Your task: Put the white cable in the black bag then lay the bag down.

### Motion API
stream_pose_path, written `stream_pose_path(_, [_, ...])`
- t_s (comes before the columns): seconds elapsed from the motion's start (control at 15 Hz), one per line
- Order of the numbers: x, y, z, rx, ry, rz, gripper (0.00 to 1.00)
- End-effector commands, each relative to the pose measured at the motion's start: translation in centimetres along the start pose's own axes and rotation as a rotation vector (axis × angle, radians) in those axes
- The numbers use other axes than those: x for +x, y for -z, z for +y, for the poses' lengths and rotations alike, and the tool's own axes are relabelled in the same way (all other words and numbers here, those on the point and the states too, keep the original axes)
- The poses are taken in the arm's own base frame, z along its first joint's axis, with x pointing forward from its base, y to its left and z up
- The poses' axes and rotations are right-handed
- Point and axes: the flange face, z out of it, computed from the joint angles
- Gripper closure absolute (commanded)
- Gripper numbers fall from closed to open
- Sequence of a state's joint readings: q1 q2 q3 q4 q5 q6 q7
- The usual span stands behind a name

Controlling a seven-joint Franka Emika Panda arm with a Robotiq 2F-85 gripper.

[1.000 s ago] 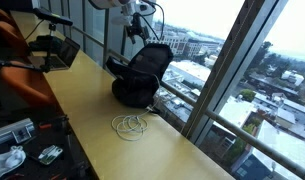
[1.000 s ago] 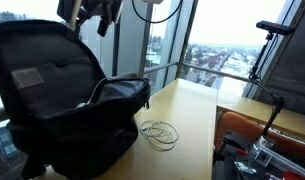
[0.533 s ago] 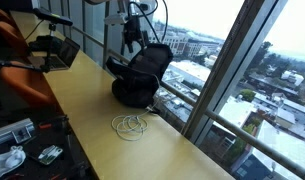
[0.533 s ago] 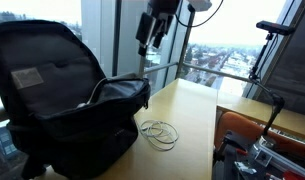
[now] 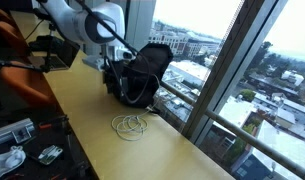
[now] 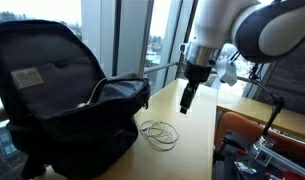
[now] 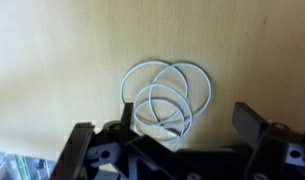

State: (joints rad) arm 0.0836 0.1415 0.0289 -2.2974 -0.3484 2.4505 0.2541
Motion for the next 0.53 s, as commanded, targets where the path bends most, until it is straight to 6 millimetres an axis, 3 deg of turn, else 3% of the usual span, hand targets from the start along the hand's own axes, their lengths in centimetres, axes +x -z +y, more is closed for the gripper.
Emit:
stream_pose_path(0.0, [-2.6, -5.7, -0.7, 0.052, 0.007, -0.003, 0.0])
stream_pose_path(0.13, [-2.4, -7.9, -2.4, 0.067, 0.038, 0.032, 0.0])
stream_pose_path(0.47, [0.4, -12.0, -5.5, 0.07, 0.176, 0.142, 0.0])
